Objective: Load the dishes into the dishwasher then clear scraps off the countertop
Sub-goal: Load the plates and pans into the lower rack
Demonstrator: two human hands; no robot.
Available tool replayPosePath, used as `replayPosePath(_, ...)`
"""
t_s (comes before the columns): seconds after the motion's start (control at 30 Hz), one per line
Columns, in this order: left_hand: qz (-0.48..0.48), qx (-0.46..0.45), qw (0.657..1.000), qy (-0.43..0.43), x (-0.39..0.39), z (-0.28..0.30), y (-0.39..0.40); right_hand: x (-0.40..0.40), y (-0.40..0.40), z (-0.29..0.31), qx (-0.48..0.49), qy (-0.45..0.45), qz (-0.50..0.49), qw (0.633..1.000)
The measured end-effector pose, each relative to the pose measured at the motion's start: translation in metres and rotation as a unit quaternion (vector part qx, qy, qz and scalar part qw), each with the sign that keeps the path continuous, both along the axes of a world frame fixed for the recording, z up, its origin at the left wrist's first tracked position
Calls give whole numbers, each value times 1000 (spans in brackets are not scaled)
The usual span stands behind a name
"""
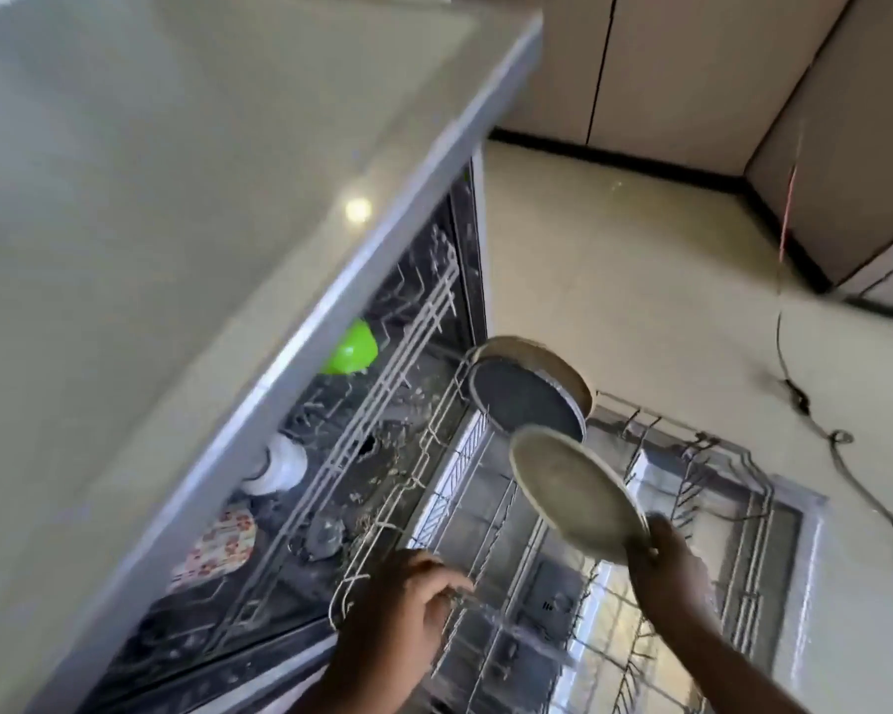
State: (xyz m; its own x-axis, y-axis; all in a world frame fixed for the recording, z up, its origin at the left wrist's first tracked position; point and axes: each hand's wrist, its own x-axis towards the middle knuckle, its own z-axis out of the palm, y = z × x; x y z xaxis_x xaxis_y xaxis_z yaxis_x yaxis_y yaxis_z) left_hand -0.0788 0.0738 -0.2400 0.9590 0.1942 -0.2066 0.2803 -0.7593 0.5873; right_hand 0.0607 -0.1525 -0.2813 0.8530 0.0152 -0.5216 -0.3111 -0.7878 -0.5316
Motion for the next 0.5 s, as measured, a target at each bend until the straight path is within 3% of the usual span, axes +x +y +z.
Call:
replayPosePath(0.3,92,-62,987,-117,20,-84,-4,99,76,-112,34,-151,155,976)
replayPosePath(0.5,142,-118,971,-151,23,-104,-3,106,78,-147,6,-158,195,968)
